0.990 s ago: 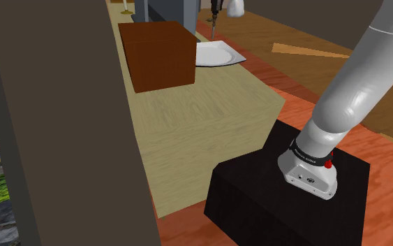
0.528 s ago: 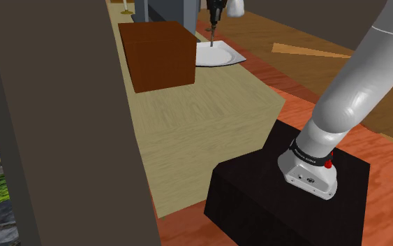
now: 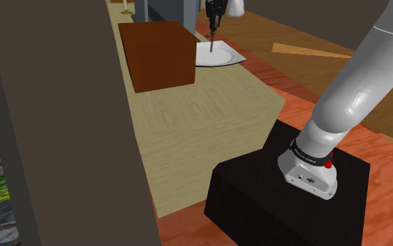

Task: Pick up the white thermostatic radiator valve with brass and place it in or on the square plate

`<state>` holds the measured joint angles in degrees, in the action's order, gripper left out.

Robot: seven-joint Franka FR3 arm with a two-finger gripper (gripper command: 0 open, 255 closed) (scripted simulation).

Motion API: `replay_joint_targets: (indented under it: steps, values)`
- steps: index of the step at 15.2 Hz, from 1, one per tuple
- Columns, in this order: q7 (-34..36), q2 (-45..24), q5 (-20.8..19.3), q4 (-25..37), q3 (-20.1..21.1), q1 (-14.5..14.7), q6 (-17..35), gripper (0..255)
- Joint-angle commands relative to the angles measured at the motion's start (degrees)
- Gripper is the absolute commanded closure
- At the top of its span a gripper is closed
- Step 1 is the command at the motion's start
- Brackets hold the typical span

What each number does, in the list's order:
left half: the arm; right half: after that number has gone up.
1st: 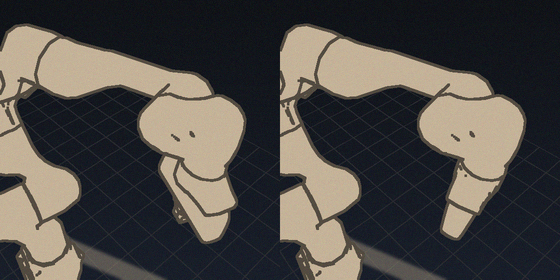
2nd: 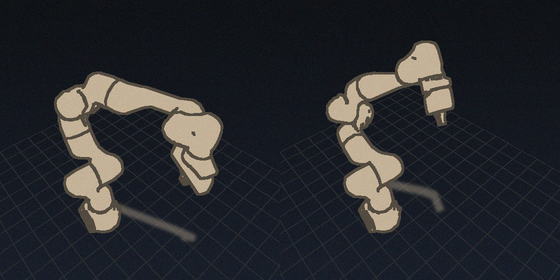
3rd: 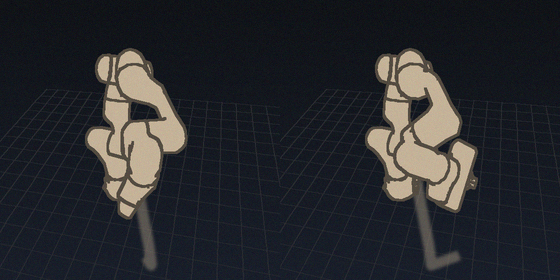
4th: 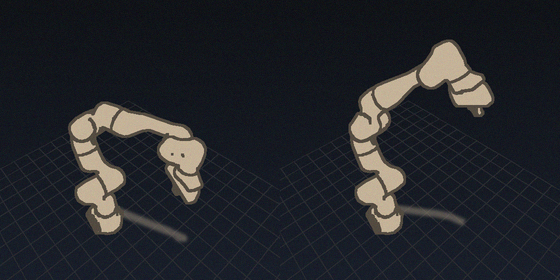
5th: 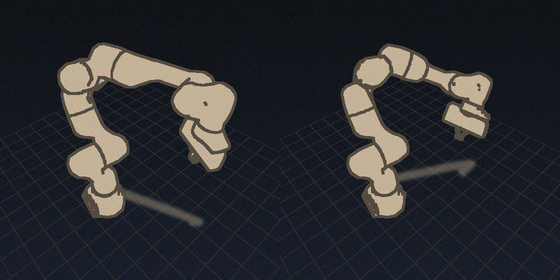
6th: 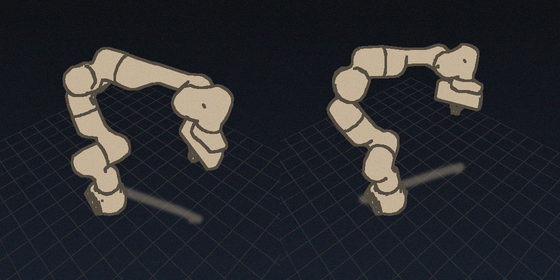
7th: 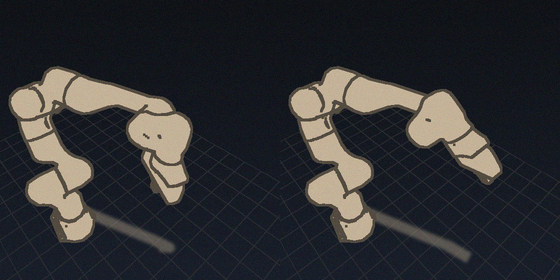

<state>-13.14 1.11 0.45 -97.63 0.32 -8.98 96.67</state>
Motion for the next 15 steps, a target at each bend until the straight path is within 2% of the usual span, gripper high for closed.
replay_joint_targets:
  steps: [1,3,4,9,13,15]
  values:
    - [0.0,0.01,0.0,-0.04,0.0,0.0,0.05,255]
    - [0.0,0.01,0.0,-0.04,0.0,0.0,0.05,255]
    - [0.0,0.01,0.0,-0.04,0.0,0.0,0.05,0]
    - [0.0,0.01,0.0,-0.04,0.0,0.0,0.05,0]
    - [0.01,-1.54,-0.01,9.22,-0.02,-0.02,-7.67,0]
    - [0.01,-1.52,-0.01,9.2,-0.02,-0.02,-7.67,0]
